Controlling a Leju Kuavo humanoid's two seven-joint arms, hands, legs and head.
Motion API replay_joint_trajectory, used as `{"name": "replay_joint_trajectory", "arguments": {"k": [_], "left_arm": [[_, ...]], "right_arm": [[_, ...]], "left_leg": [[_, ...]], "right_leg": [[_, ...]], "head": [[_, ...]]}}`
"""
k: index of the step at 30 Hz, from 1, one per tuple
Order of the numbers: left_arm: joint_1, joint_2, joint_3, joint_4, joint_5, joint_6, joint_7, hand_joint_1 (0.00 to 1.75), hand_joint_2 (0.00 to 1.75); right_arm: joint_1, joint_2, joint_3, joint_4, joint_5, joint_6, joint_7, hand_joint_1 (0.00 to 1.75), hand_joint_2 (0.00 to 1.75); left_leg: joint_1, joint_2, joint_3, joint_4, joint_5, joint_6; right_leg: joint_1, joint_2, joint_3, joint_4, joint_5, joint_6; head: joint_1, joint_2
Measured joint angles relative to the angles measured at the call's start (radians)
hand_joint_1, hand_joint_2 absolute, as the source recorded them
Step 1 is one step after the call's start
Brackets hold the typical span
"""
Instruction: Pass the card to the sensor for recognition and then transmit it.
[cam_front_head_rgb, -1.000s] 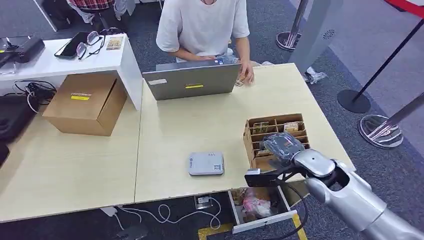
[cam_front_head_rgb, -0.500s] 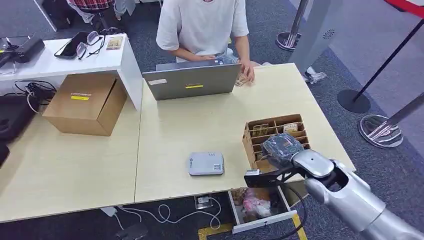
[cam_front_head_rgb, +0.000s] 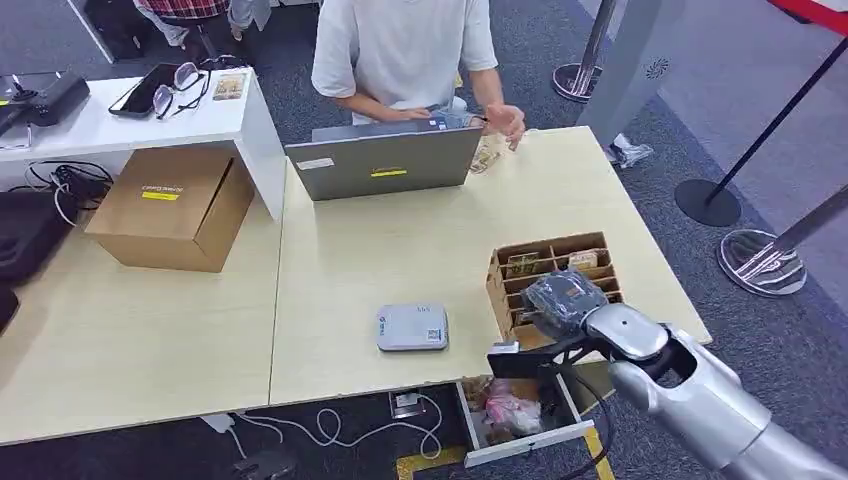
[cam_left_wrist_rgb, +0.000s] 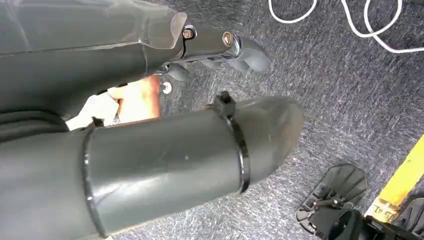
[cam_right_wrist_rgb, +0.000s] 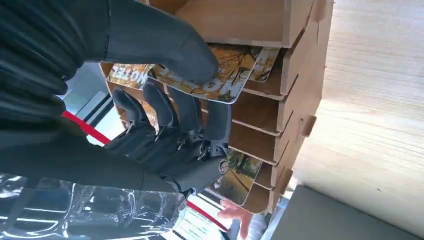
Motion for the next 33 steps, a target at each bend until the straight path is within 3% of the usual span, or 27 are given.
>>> {"name": "replay_joint_trajectory", "arguments": {"k": [7, 18, 24, 29, 33], "left_arm": [[-0.002, -0.001, 0.0, 0.007, -0.003, 0.0, -0.01, 0.0, 0.0], [-0.002, -0.002, 0.0, 0.008, -0.03, -0.003, -0.041, 0.0, 0.0], [-0.003, -0.002, 0.0, 0.009, -0.037, -0.003, -0.049, 0.0, 0.0], [-0.004, -0.003, -0.001, 0.009, -0.051, -0.002, -0.066, 0.0, 0.0], [-0.006, -0.003, -0.003, 0.009, -0.06, -0.002, -0.075, 0.0, 0.0]], "right_arm": [[0.005, 0.0, -0.013, -0.024, 0.006, -0.031, -0.001, 1.75, 1.75], [-0.057, 0.0, -0.108, -0.137, 0.021, -0.182, -0.056, 1.75, 1.75], [-0.079, 0.003, -0.135, -0.154, 0.032, -0.203, -0.074, 1.75, 1.75], [-0.105, 0.026, -0.154, -0.166, 0.054, -0.277, -0.107, 1.75, 1.75], [-0.168, 0.066, -0.159, -0.164, 0.063, -0.283, -0.117, 1.75, 1.75]], "left_leg": [[0.0, 0.0, 0.0, 0.0, 0.0, 0.0], [0.0, 0.0, 0.0, 0.0, 0.0, 0.0], [0.0, 0.0, 0.0, 0.0, 0.0, 0.0], [0.0, 0.0, -0.001, 0.0, 0.0, 0.0], [0.0, 0.001, 0.0, 0.0, 0.0, 0.0]], "right_leg": [[0.0, 0.0, 0.0, 0.0, 0.0, 0.0], [0.0, 0.0, 0.0, 0.0, 0.0, 0.0], [0.0, 0.0, 0.0, 0.0, 0.0, 0.0], [0.0, 0.0, 0.0, 0.0, 0.0, 0.0], [0.0, 0.001, 0.0, 0.001, 0.0, 0.0]], "head": [[0.0, 0.0], [0.0, 0.0], [0.0, 0.0], [0.0, 0.0], [0.0, 0.0]]}}
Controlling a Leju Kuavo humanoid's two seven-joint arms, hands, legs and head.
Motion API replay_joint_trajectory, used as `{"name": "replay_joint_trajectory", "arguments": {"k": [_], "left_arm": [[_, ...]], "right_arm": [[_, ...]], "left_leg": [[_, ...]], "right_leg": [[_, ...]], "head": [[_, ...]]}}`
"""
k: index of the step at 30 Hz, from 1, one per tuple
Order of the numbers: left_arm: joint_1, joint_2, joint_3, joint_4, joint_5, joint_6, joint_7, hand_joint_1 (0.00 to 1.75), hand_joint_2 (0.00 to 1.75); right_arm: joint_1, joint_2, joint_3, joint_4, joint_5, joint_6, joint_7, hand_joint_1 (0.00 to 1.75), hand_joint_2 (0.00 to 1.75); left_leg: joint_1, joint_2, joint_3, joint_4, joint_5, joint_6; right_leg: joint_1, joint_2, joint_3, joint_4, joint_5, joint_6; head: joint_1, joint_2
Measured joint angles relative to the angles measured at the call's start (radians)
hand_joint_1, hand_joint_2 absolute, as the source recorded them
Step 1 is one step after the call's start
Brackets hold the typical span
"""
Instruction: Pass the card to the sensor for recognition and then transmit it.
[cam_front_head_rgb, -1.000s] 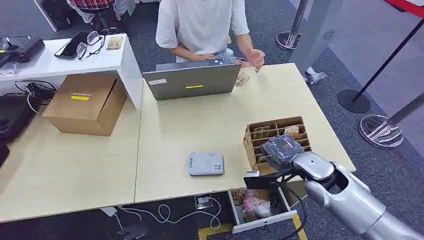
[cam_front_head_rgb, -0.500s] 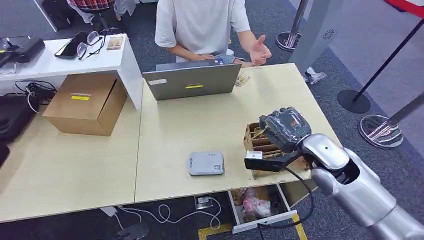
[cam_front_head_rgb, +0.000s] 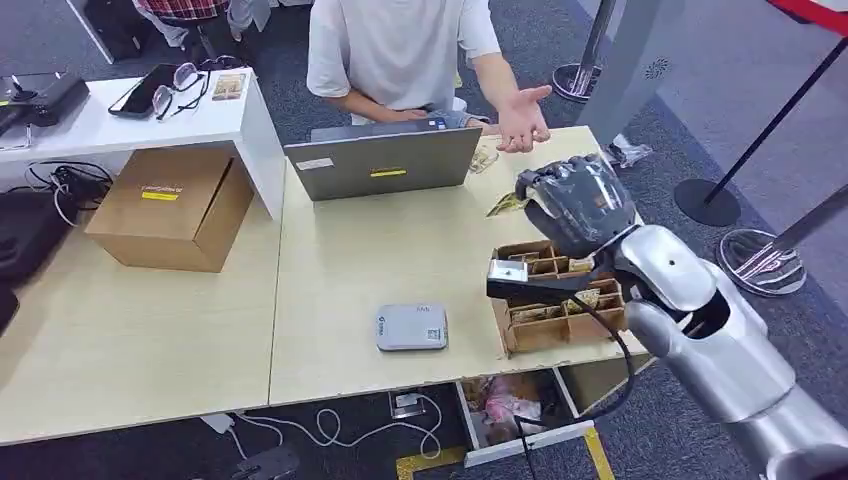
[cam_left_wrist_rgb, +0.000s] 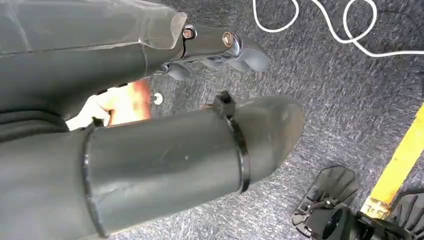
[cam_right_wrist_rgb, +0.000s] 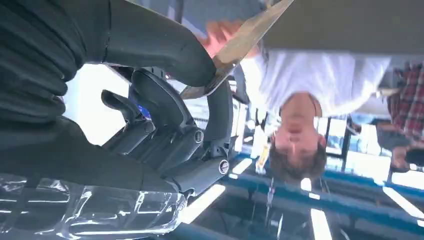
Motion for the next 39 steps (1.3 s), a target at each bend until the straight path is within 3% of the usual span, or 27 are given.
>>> {"name": "replay_joint_trajectory", "arguments": {"k": [3, 5, 11, 14, 22, 28, 39], "left_arm": [[0.0, -0.002, -0.003, 0.0, -0.008, -0.001, -0.002, 0.0, 0.0], [-0.001, -0.003, -0.013, 0.0, -0.016, -0.004, -0.006, 0.0, 0.0], [-0.007, -0.006, -0.046, 0.0, -0.024, -0.011, -0.012, 0.0, 0.0], [-0.007, -0.008, -0.058, 0.0, -0.013, -0.008, -0.022, 0.0, 0.0], [-0.011, -0.009, -0.073, 0.0, 0.021, 0.002, -0.028, 0.0, 0.0], [-0.004, -0.005, -0.074, 0.0, 0.059, 0.011, -0.028, 0.0, 0.0], [0.006, 0.001, -0.074, 0.0, 0.062, 0.012, -0.028, 0.0, 0.0]], "right_arm": [[-0.047, 0.029, 0.0, 0.015, 0.006, -0.004, -0.002, 1.75, 1.75], [-0.078, 0.057, 0.0, 0.048, 0.027, -0.044, 0.0, 1.75, 1.75], [-0.146, 0.166, 0.0, 0.232, 0.123, -0.27, -0.01, 1.75, 1.75], [-0.192, 0.216, 0.006, 0.354, 0.172, -0.34, 0.01, 1.75, 1.75], [-0.303, 0.302, 0.022, 0.581, 0.203, -0.325, 0.059, 1.75, 1.75], [-0.359, 0.356, 0.037, 0.725, 0.209, -0.336, 0.055, 1.75, 1.75], [-0.386, 0.388, 0.053, 0.799, 0.209, -0.336, 0.055, 1.75, 1.75]], "left_leg": [[0.0, 0.0, 0.0, 0.0, 0.0, 0.0], [0.0, 0.0, 0.0, 0.0, 0.001, 0.0], [0.0, 0.0, 0.0, 0.0, 0.001, -0.001], [0.0, 0.0, 0.0, 0.0, 0.001, -0.001], [0.0, -0.001, 0.0, 0.0, 0.001, -0.001], [0.0, -0.001, 0.0, 0.0, 0.001, -0.001], [0.0, -0.002, 0.0, 0.0, 0.001, -0.001]], "right_leg": [[0.0, 0.0, 0.0, 0.0, 0.0, 0.0], [0.0, 0.0, 0.0, 0.0, 0.0, 0.0], [0.0, 0.0, 0.0, 0.001, 0.0, 0.0], [0.0, 0.0, 0.0, 0.001, 0.0, 0.0], [0.0, 0.0, 0.0, 0.001, 0.001, 0.0], [0.0, 0.0, 0.0, 0.001, 0.0, 0.0], [0.0, -0.001, 0.0, 0.001, 0.0, 0.0]], "head": [[0.0, 0.0], [0.0, 0.0], [0.0, 0.0], [0.0, 0.0], [0.0, 0.0], [0.0, 0.0], [0.0, 0.0]]}}
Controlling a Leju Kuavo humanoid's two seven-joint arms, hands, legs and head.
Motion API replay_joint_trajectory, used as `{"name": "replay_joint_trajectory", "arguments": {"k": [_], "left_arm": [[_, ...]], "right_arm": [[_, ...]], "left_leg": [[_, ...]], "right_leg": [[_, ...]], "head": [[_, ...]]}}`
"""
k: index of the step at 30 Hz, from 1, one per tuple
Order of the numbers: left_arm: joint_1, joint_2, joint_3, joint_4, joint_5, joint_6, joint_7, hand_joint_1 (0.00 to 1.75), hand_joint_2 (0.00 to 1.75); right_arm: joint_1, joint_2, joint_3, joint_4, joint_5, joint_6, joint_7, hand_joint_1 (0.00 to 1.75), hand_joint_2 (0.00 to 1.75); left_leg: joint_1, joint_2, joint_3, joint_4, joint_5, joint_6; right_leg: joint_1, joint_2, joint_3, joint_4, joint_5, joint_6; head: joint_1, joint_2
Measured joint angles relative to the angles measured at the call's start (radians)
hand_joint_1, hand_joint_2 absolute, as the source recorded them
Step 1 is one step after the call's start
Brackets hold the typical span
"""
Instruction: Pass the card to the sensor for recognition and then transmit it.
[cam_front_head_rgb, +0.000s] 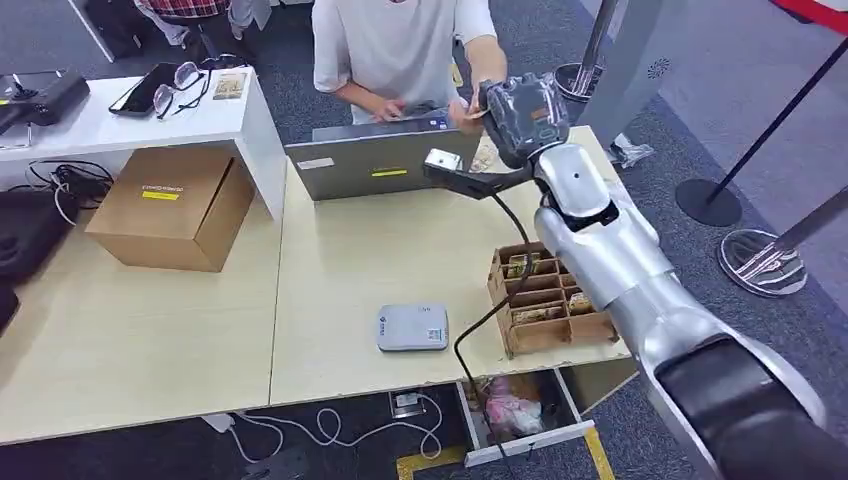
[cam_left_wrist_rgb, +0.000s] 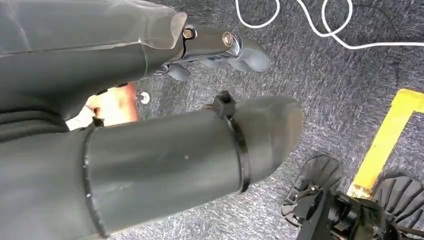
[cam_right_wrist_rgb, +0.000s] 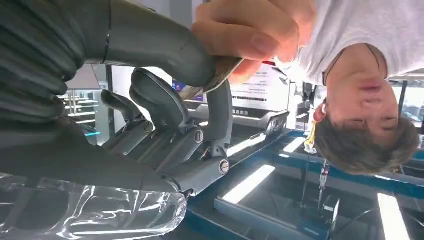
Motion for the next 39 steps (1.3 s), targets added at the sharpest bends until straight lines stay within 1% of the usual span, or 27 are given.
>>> {"name": "replay_joint_trajectory", "arguments": {"k": [3, 4, 5, 10, 15, 17, 18, 21, 24, 27, 31, 35, 39], "left_arm": [[0.0, 0.001, 0.0, 0.0, 0.0, 0.0, 0.0, 0.0, 0.0], [0.0, 0.001, 0.0, 0.0, 0.0, 0.0, 0.0, 0.0, 0.0], [0.0, 0.001, 0.0, 0.0, 0.0, 0.0, 0.0, 0.0, 0.0], [0.003, 0.002, -0.001, 0.0, 0.026, 0.002, 0.007, 0.0, 0.0], [0.014, 0.008, -0.009, 0.0, 0.056, 0.005, 0.011, 0.0, 0.0], [0.015, 0.01, -0.015, 0.0, 0.069, 0.006, 0.013, 0.0, 0.0], [0.014, 0.011, -0.018, 0.0, 0.074, 0.008, 0.016, 0.0, 0.0], [0.014, 0.011, -0.024, 0.001, 0.087, 0.009, 0.018, 0.0, 0.0], [0.014, 0.011, -0.029, 0.005, 0.094, 0.009, 0.019, 0.0, 0.0], [0.013, 0.012, -0.037, 0.008, 0.097, 0.009, 0.021, 0.0, 0.0], [0.013, 0.015, -0.046, 0.011, 0.097, 0.009, 0.021, 0.0, 0.0], [0.014, 0.019, -0.048, 0.015, 0.102, 0.015, 0.021, 0.0, 0.0], [0.016, 0.021, -0.048, 0.016, 0.111, 0.025, 0.021, 0.0, 0.0]], "right_arm": [[-0.001, 0.005, 0.002, 0.009, 0.0, 0.0, 0.0, 1.75, 1.75], [-0.002, 0.005, 0.002, 0.011, 0.0, 0.0, 0.0, 0.4, 1.75], [-0.002, 0.006, 0.003, 0.014, 0.0, 0.0, 0.0, 0.0, 1.75], [-0.007, 0.014, 0.007, 0.022, 0.0, 0.002, 0.014, 0.0, 1.75], [-0.008, 0.024, 0.012, 0.022, -0.019, -0.001, 0.013, 0.0, 1.75], [-0.008, 0.028, 0.015, 0.02, -0.032, -0.003, 0.002, 0.0, 1.75], [-0.007, 0.029, 0.017, 0.016, -0.039, -0.003, -0.003, 0.0, 0.0], [0.007, 0.029, 0.021, -0.02, -0.068, -0.004, -0.018, 0.0, 0.0], [0.043, 0.027, 0.019, -0.088, -0.11, -0.002, -0.02, 0.0, 0.0], [0.1, 0.023, -0.007, -0.178, -0.179, -0.002, -0.035, 0.0, 0.0], [0.192, 0.006, -0.058, -0.318, -0.285, -0.001, -0.073, 0.0, 0.0], [0.304, -0.008, -0.113, -0.482, -0.444, 0.037, -0.127, 0.0, 0.0], [0.4, -0.011, -0.141, -0.608, -0.599, 0.077, -0.167, 0.0, 0.0]], "left_leg": [[0.0, 0.0, 0.0, 0.0, 0.0, 0.0], [0.0, 0.0, 0.0, 0.0, 0.0, 0.0], [0.0, 0.0, 0.0, 0.0, 0.0, 0.0], [0.0, 0.0, 0.0, 0.0, 0.0, 0.0], [0.0, 0.0, 0.0, 0.0, 0.0, 0.0], [0.0, 0.0, 0.0, 0.0, 0.0, 0.0], [0.0, 0.0, 0.0, 0.0, 0.0, 0.0], [0.0, 0.0, 0.001, 0.0, 0.0, 0.0], [0.0, 0.0, 0.001, 0.0, 0.0, 0.0], [0.0, 0.0, 0.001, 0.0, 0.0, 0.0], [0.0, 0.0, 0.001, 0.0, 0.0, 0.0], [0.0, 0.0, 0.0, 0.0, 0.0, 0.0], [0.0, 0.0, 0.001, 0.0, 0.0, 0.0]], "right_leg": [[0.0, 0.0, 0.0, 0.0, 0.0, 0.0], [0.0, 0.0, 0.0, 0.0, 0.0, 0.0], [0.0, 0.0, 0.0, 0.0, 0.0, 0.0], [0.0, 0.0, 0.0, 0.0, 0.0, 0.0], [0.0, 0.0, 0.0, 0.0, 0.0, 0.0], [0.0, 0.0, 0.0, 0.0, 0.0, 0.0], [0.0, 0.0, 0.0, 0.0, 0.0, 0.0], [0.0, 0.0, 0.0, 0.0, 0.0, 0.0], [0.0, 0.001, 0.0, 0.0, 0.0, 0.0], [0.0, 0.0, 0.0, 0.0, 0.0, 0.0], [0.0, 0.0, 0.0, -0.001, 0.0, 0.0], [0.0, 0.0, 0.0, -0.001, 0.0, 0.0], [0.0, 0.0, 0.0, -0.001, 0.0, 0.0]], "head": [[0.0, 0.0], [0.0, 0.0], [0.0, 0.0], [0.0, 0.0], [0.0, 0.0], [0.0, 0.0], [0.0, 0.0], [0.0, 0.0], [0.0, 0.0], [0.0, 0.0], [0.0, 0.0], [0.0, 0.0], [0.0, 0.0]]}}
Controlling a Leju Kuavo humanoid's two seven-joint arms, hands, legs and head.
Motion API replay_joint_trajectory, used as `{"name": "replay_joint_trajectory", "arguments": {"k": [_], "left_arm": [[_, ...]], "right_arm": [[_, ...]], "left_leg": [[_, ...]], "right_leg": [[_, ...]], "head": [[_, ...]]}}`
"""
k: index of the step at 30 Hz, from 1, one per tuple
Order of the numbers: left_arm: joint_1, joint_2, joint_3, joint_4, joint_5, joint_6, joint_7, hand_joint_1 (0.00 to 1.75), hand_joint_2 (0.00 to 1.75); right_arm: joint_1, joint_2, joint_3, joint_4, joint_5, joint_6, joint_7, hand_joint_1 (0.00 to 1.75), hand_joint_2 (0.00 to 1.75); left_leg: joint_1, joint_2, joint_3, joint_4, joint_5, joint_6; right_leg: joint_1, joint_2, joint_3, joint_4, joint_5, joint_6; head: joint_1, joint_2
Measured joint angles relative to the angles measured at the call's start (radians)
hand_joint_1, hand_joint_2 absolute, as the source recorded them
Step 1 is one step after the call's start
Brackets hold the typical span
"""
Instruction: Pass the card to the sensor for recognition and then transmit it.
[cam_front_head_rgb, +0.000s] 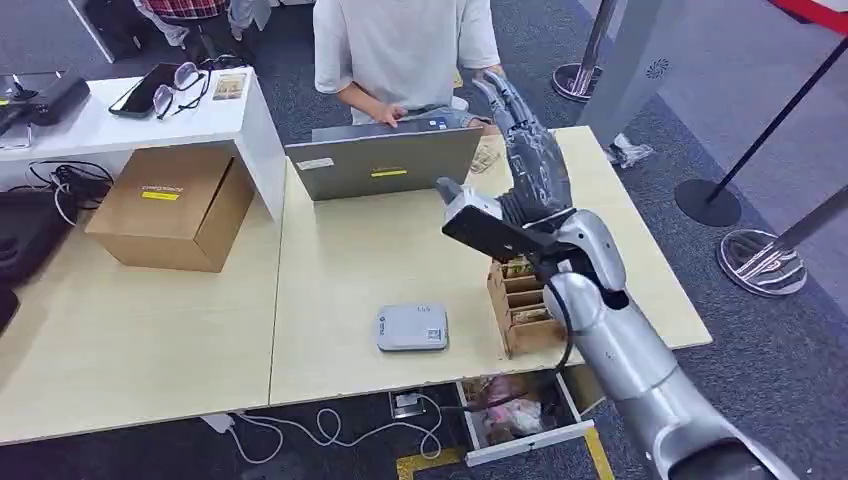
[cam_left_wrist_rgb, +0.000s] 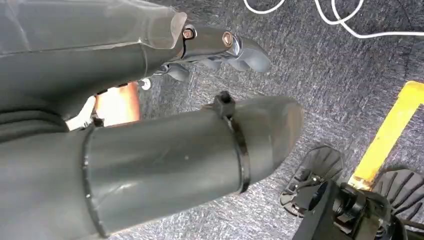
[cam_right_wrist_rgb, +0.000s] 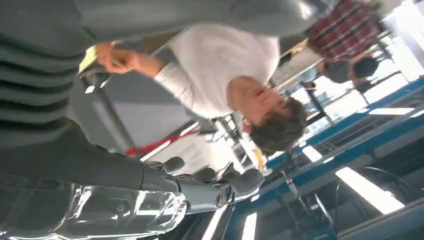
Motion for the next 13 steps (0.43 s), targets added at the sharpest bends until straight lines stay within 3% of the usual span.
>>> {"name": "replay_joint_trajectory", "arguments": {"k": [6, 13], "left_arm": [[0.008, 0.003, 0.0, 0.001, 0.01, 0.007, 0.01, 0.0, 0.0], [0.007, 0.003, 0.0, 0.001, 0.009, 0.005, 0.026, 0.0, 0.0]], "right_arm": [[0.161, 0.001, -0.028, -0.163, -0.147, 0.026, -0.016, 0.0, 0.0], [0.29, 0.019, -0.06, -0.267, -0.188, 0.019, -0.016, 0.0, 0.0]], "left_leg": [[0.0, 0.0, 0.0, 0.0, 0.0, 0.0], [0.0, 0.0, 0.0, 0.0, 0.0, 0.0]], "right_leg": [[0.0, 0.0, 0.0, 0.0, 0.0, 0.0], [0.0, 0.0, 0.0, 0.0, 0.0, 0.0]], "head": [[0.0, 0.0], [0.0, 0.0]]}}
